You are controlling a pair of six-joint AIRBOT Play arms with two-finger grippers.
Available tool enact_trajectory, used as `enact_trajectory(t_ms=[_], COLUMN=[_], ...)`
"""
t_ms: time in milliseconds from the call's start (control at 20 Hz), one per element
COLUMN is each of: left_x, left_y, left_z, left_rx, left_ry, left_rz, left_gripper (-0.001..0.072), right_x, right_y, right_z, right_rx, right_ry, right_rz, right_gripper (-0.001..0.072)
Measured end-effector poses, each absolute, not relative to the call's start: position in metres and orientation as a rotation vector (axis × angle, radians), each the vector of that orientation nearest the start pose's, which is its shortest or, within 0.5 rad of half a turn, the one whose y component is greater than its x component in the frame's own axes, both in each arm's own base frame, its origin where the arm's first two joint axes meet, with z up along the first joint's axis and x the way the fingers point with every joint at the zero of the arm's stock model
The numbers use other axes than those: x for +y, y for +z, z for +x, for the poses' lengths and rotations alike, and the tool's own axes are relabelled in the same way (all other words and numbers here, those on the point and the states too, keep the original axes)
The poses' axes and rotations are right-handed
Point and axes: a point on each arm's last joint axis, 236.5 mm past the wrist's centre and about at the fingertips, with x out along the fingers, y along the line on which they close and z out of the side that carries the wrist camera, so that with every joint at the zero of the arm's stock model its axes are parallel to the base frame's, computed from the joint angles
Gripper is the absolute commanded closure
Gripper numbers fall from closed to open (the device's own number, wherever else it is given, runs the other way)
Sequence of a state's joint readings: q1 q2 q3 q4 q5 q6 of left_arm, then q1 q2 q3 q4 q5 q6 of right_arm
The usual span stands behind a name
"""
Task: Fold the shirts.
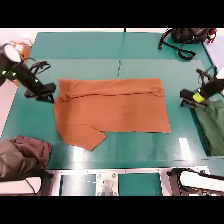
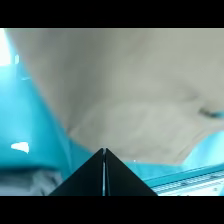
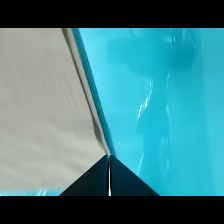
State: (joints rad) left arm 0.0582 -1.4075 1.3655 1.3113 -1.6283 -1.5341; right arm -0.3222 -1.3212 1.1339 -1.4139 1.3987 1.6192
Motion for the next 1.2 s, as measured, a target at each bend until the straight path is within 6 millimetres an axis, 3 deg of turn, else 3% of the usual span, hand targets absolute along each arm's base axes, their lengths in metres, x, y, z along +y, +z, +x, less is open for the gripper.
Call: enact_trajectory(t_ms=[100,150,200,250,300,550,750,950,1100,1150,1200], left_x=[-0.039,-0.038,-0.039,-0.040,-0.043,-0.068,-0.079,-0.095,-0.118,-0.125,-0.129], left_y=[0.025,0.021,0.016,0.008,-0.001,-0.048,-0.081,-0.096,-0.103,-0.105,-0.106], left_z=[0.295,0.278,0.263,0.248,0.236,0.198,0.173,0.177,0.187,0.191,0.196], left_rx=[1.615,1.598,1.581,1.585,1.586,1.619,1.664,1.608,1.565,1.556,1.543], left_ry=[-0.153,-0.130,-0.110,-0.096,-0.087,-0.084,-0.050,-0.045,-0.087,-0.096,-0.101], left_rz=[-0.228,-0.239,-0.254,-0.270,-0.293,-0.451,-0.555,-0.663,-0.697,-0.708,-0.710], left_gripper=[0.0684,0.0661,0.0413,0.0280,0.0274,0.0273,0.0273,0.0273,0.0277,0.0364,0.0579], right_x=[-0.060,-0.055,-0.050,-0.043,-0.036,-0.003,0.009,0.017,0.025,0.027,0.029], right_y=[-0.028,-0.033,-0.039,-0.045,-0.052,-0.077,-0.090,-0.103,-0.110,-0.112,-0.113], right_z=[0.276,0.261,0.248,0.238,0.231,0.230,0.238,0.242,0.248,0.249,0.252], right_rx=[1.560,1.566,1.573,1.578,1.579,1.525,1.504,1.519,1.522,1.523,1.517], right_ry=[-0.233,-0.248,-0.257,-0.261,-0.258,-0.224,-0.235,-0.252,-0.250,-0.249,-0.246], right_rz=[0.483,0.502,0.521,0.552,0.584,0.708,0.785,0.851,0.897,0.903,0.912], right_gripper=[0.0668,0.0536,0.0398,0.0340,0.0341,0.0341,0.0341,0.0341,0.0341,0.0342,0.0381])
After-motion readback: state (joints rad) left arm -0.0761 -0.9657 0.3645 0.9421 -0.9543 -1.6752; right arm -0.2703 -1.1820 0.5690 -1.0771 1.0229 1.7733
